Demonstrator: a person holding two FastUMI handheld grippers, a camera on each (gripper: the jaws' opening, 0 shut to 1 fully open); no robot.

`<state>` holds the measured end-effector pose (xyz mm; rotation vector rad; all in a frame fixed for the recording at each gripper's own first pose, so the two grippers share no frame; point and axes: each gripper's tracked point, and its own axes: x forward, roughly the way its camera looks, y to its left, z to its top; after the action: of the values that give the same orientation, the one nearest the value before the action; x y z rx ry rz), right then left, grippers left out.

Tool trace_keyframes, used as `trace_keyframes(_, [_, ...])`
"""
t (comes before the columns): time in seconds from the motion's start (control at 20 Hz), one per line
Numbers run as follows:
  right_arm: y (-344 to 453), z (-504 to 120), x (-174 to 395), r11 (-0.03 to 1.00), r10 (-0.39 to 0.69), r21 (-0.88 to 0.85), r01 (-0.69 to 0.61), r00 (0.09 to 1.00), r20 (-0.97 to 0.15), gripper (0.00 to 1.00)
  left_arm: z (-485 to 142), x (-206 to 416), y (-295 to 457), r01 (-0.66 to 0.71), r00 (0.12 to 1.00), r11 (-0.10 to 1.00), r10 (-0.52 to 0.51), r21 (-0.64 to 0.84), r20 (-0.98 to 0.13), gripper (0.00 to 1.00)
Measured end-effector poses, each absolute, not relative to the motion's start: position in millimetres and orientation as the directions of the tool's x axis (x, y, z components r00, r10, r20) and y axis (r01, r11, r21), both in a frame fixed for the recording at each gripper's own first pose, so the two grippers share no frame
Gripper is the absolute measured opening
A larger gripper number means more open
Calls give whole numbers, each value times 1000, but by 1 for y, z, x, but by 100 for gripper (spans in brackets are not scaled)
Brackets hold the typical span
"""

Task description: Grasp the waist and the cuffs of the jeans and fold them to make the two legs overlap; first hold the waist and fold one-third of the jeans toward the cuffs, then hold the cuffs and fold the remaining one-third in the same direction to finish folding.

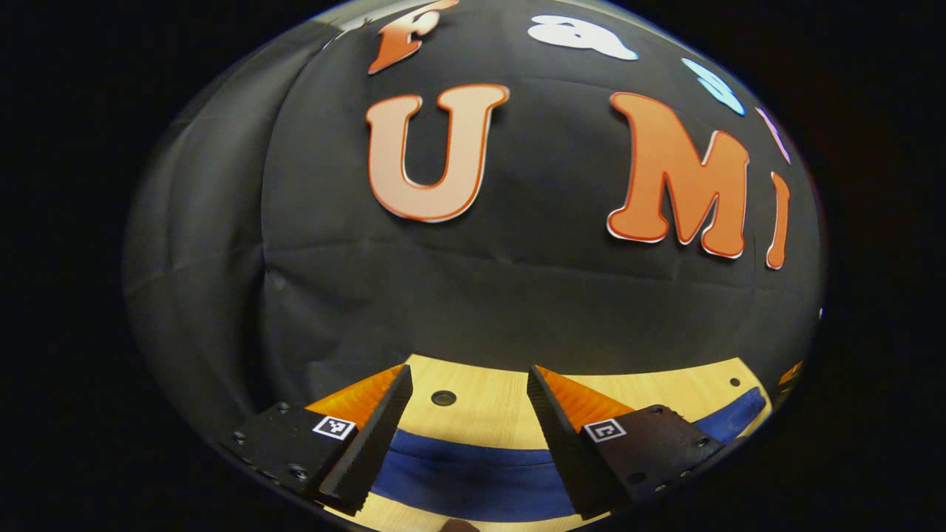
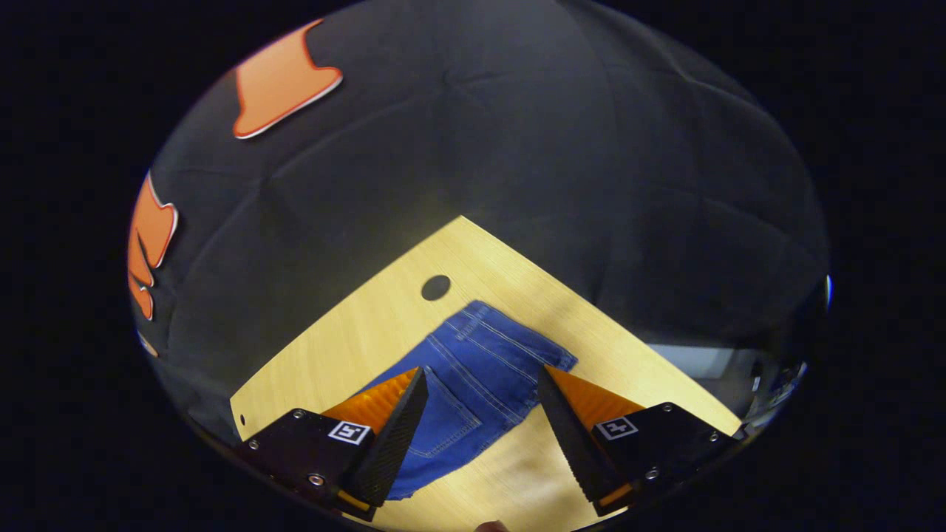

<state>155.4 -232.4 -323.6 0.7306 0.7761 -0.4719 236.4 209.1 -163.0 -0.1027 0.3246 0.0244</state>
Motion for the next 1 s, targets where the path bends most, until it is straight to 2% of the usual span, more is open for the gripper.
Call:
trace_keyframes(0.15, [-232, -359, 143, 554, -24, 469, 687, 577, -816, 95, -153, 216, 182, -3, 949, 997, -22, -77, -314, 96])
trace_keyframes(0.2, [-234, -369, 140, 539, -15, 452, 711, 545, -838, 95, -152, 212, 177, 3, 948, 997, -29, -82, -318, 93])
trace_keyframes(0.4, [-240, -395, 148, 456, 84, 455, 765, 472, -877, 95, -154, 198, 168, 2, 942, 998, -25, -69, -334, 95])
trace_keyframes(0.55, [-252, -414, 164, 395, 94, 447, 803, 449, -889, 95, -152, 181, 163, -1, 936, 999, -14, -43, -351, 95])
trace_keyframes(0.6, [-253, -422, 162, 401, 105, 419, 815, 413, -905, 94, -154, 174, 161, -5, 933, 1000, -6, -31, -359, 95])
trace_keyframes(0.75, [-249, -426, 177, 392, 145, 427, 815, 403, -903, 94, -153, 160, 165, -34, 924, 999, 24, -18, -381, 93])
trace_keyframes(0.8, [-252, -426, 177, 397, 150, 401, 825, 373, -916, 92, -154, 156, 165, -42, 921, 999, 30, -23, -387, 95])
trace_keyframes(0.85, [-249, -431, 177, 425, 156, 377, 823, 344, -926, 92, -154, 153, 166, -52, 919, 999, 41, -18, -391, 93])
trace_keyframes(0.9, [-251, -431, 172, 471, 140, 344, 812, 316, -938, 89, -153, 151, 167, -53, 920, 998, 43, -14, -391, 95])
trace_keyframes(0.95, [-250, -433, 173, 522, 126, 314, 793, 292, -948, 80, -151, 150, 168, -59, 920, 998, 51, -9, -389, 93])
trace_keyframes(1.0, [-252, -433, 173, 563, 94, 284, 776, 281, -955, 81, -151, 150, 170, -65, 921, 998, 54, -15, -386, 95])
